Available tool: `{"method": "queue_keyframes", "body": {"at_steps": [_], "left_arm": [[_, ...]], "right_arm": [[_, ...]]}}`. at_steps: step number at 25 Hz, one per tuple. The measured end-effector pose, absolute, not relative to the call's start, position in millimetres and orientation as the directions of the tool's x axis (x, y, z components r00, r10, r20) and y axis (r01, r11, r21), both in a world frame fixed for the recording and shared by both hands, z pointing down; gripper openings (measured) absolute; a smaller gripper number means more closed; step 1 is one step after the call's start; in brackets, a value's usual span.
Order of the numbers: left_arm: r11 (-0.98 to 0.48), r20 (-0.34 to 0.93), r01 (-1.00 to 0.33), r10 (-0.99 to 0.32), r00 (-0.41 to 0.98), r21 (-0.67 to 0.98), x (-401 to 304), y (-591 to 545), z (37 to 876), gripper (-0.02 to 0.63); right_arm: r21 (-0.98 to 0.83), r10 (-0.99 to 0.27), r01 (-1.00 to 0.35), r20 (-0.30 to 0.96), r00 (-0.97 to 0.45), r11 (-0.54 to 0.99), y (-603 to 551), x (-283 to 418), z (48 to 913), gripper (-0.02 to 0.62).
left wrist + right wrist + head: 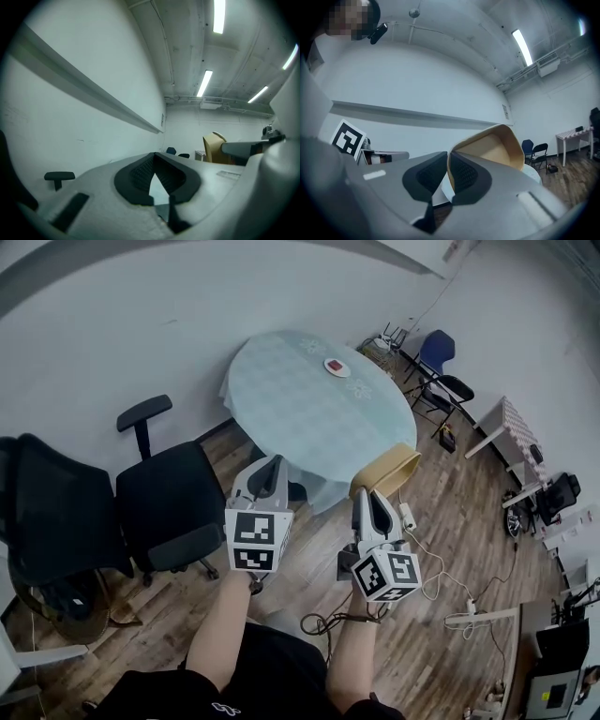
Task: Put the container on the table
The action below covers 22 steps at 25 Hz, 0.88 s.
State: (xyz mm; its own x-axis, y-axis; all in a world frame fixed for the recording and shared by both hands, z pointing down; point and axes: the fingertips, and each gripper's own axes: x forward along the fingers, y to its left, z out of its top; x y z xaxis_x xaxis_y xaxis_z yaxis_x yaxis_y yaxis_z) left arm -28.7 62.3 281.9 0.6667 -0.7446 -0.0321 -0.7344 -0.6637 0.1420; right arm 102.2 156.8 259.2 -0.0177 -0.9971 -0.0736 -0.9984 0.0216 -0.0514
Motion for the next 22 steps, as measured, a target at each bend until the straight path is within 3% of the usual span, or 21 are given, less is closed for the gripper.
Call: {"method": "queue_keyframes", "body": {"at_steps": [12, 22], "left_arm": [[-0.602, 0.010, -0.784, -0.792, 0.610, 0.153, -33.9, -3.8, 309.3, 0.002], [-0.495, 0.081, -0.849, -0.853, 0.515, 0.184, -12.4, -109.0, 341.5, 0.002]], "right_arm": [[-0.053, -0.996, -0.996, -0.040, -0.074, 0.076, 83.9, 118.2, 282.7, 0.034], [-0.073, -0.982, -0.980, 0.034, -0.187, 0.184, -42.4, 149.3, 313.1, 0.034]]}}
